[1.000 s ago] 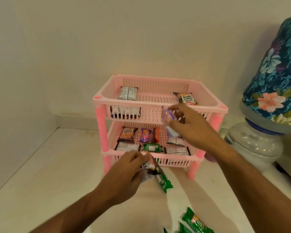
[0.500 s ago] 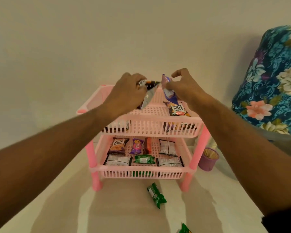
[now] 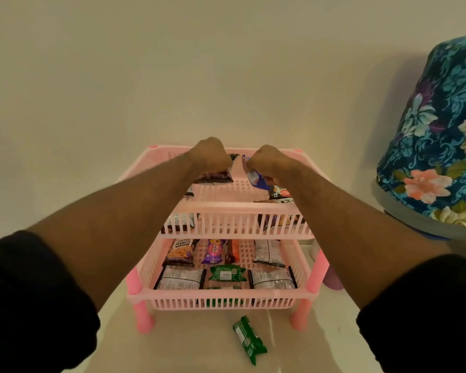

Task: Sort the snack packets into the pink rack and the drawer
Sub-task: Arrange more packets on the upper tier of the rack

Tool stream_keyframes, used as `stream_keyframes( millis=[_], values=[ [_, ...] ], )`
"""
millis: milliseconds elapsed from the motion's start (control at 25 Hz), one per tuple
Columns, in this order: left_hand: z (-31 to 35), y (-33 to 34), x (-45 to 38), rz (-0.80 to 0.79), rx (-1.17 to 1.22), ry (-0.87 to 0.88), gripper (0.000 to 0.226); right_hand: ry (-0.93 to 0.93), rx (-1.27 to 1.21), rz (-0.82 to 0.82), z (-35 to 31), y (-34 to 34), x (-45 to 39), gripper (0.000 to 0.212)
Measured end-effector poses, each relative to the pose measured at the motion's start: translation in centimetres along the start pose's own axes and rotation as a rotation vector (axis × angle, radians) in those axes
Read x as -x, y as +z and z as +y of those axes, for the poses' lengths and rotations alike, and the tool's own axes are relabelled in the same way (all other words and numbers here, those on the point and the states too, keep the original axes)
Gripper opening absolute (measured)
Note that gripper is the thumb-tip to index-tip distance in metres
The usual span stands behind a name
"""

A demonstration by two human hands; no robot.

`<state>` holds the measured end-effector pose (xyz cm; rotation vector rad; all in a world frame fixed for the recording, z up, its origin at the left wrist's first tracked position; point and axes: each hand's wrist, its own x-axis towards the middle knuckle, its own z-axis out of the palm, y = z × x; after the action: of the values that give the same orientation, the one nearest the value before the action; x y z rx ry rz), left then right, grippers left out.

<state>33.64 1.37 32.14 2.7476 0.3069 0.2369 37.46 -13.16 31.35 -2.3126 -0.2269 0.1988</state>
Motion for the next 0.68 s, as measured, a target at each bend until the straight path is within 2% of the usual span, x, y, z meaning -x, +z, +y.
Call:
stream_keyframes(
  millis=[160, 360, 520, 680],
  values=[
    [-0.4, 0.7, -1.5, -0.177, 0.002, -0.035, 0.021, 0.013, 0.112, -0.064, 0.3, 1.1, -2.2, 0.028],
    [-1.3, 1.8, -2.8, -0.356, -0.089, -0.088, 0.02, 0.015, 0.317, -0.091, 0.7, 2.7, -4.5, 0.018],
    [-1.6, 2.0, -3.1, -0.349, -0.189, -0.073, 0.034, -0.011, 0.335, -0.098, 0.9, 3.2, -5.5, 0.025],
    [-1.8, 2.4, -3.1, -0.292, -0.248, -0.021, 0.057, -0.025, 0.373, -0.086, 1.1, 3.4, -6.0, 0.029]
  ],
)
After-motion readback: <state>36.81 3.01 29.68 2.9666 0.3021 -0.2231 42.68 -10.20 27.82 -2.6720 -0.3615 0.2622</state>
